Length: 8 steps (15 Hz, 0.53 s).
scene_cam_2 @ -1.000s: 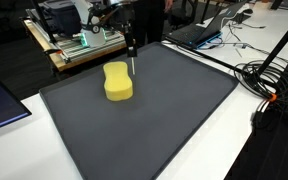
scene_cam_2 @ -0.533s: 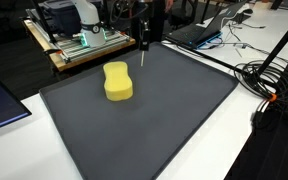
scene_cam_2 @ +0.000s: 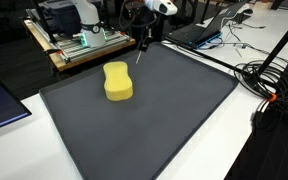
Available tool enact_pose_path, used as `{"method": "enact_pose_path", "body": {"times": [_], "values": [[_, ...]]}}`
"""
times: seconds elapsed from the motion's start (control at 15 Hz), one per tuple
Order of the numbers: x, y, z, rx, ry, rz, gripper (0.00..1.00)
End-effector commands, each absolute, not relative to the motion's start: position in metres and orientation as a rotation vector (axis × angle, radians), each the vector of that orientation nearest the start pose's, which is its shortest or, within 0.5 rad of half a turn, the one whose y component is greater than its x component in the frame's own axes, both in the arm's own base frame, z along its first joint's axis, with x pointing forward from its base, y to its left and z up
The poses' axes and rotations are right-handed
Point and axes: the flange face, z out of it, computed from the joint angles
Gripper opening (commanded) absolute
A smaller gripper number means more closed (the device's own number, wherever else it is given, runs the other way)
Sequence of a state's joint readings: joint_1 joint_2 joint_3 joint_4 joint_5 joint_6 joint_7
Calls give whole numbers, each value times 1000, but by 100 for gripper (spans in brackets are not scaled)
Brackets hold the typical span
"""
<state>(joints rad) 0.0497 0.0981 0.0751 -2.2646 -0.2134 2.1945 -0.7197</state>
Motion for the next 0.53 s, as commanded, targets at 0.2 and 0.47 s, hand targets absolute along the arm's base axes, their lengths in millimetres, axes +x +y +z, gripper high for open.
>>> {"method": "enact_pose_path", "body": {"times": [0.2,0.47], "values": [[522,62,283,-2889,-1259,439,3],[518,61,278,-2899,-1251,418,13]]}}
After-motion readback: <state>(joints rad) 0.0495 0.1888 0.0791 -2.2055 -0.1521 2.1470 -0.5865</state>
